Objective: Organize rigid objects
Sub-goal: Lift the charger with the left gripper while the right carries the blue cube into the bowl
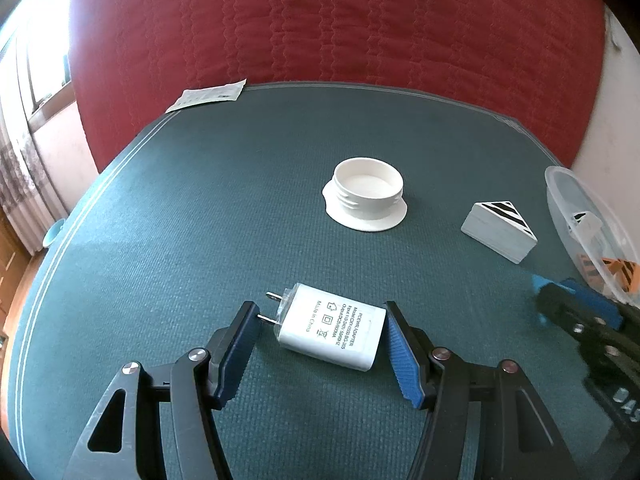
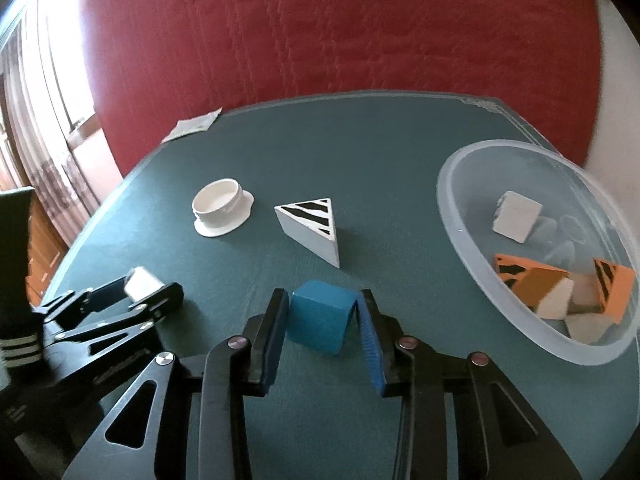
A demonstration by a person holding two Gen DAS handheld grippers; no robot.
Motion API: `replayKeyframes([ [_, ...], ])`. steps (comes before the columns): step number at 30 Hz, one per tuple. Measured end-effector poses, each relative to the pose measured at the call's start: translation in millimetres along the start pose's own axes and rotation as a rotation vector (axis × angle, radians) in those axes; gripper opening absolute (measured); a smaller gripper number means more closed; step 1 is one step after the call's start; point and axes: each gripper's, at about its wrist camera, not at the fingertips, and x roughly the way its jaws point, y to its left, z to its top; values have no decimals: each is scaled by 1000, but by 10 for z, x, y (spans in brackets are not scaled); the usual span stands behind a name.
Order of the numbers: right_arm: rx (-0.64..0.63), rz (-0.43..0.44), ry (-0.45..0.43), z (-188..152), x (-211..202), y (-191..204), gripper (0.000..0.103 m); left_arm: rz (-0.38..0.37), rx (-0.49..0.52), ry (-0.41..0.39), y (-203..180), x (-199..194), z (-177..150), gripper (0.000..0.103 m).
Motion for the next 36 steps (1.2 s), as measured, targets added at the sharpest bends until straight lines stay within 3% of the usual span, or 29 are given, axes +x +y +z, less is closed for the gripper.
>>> replayKeyframes([
  [7, 41, -12, -48, -5, -267, -188, 36, 3, 3, -11, -21, -2, 12, 65],
  [22, 146, -137, -129, 55, -601, -829, 36, 24, 6, -30, -72, -61, -11, 65],
  [36, 198, -231, -149, 193, -490, -1253, 36, 28, 5, -30, -58, -97, -29, 65],
])
